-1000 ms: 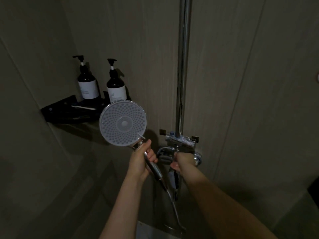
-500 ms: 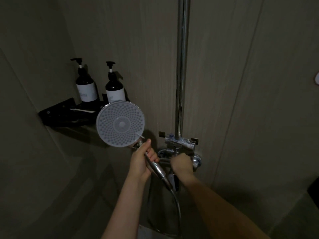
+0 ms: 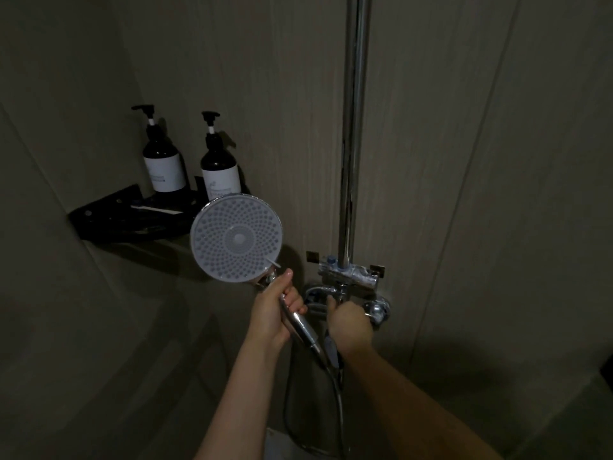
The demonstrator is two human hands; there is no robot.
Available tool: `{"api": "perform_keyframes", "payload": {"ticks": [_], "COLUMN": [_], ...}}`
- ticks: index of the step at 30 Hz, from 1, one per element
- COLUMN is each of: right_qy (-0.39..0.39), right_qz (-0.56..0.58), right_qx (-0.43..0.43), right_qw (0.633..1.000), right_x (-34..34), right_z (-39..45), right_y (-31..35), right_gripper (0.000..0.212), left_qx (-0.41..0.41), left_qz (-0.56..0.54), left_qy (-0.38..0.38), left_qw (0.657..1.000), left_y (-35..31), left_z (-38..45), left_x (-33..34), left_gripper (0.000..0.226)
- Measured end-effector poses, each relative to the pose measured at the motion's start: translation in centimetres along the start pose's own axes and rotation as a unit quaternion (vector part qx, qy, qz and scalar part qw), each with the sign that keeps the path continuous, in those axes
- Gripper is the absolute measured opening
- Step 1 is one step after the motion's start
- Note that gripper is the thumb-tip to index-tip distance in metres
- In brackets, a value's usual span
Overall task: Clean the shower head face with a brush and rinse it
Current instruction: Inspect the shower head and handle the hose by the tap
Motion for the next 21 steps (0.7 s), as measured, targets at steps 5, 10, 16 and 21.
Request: {"api": "perform_keyframes", "payload": {"ticks": [5, 10, 16, 21], "right_qy": [0.017, 0.057, 0.099, 0.116], "right_qz": [-0.083, 0.070, 0.613, 0.731], "right_qx": [-0.059, 0.052, 0.299, 0.327], "right_qw": [0.995, 0.995, 0.725, 0.588], "right_x": [0.8, 1.0, 4.2, 5.5], "right_z": [0.7, 1.1, 0.5, 1.1], "right_y": [0.7, 0.5, 0.2, -0.1], "right_gripper": [0.037, 0.036, 0.045, 0.036], "left_qx": [-0.009, -0.005, -0.008, -0.007], "left_qz": [-0.002, -0.023, -0.039, -0.026], "left_qy": [0.003, -0.006, -0.018, -0.015], "left_qw": [1.000, 1.000, 0.999, 1.000], "left_y": [0.6, 0.5, 0.7, 0.2], "left_z": [0.5, 0.6, 0.4, 0.1], "left_x": [0.3, 0.5, 1.6, 1.2], "left_gripper": [0.028, 0.030, 0.043, 0.034]}}
Point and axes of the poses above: each hand's wrist, its own z-axis towards the middle knuckle, its own x-axis out of the palm, y = z × x, the point moved 5 cm from there along z, towards the middle knuckle, and after that the axes turned 2 degrees about z, right-handed, at the moved point
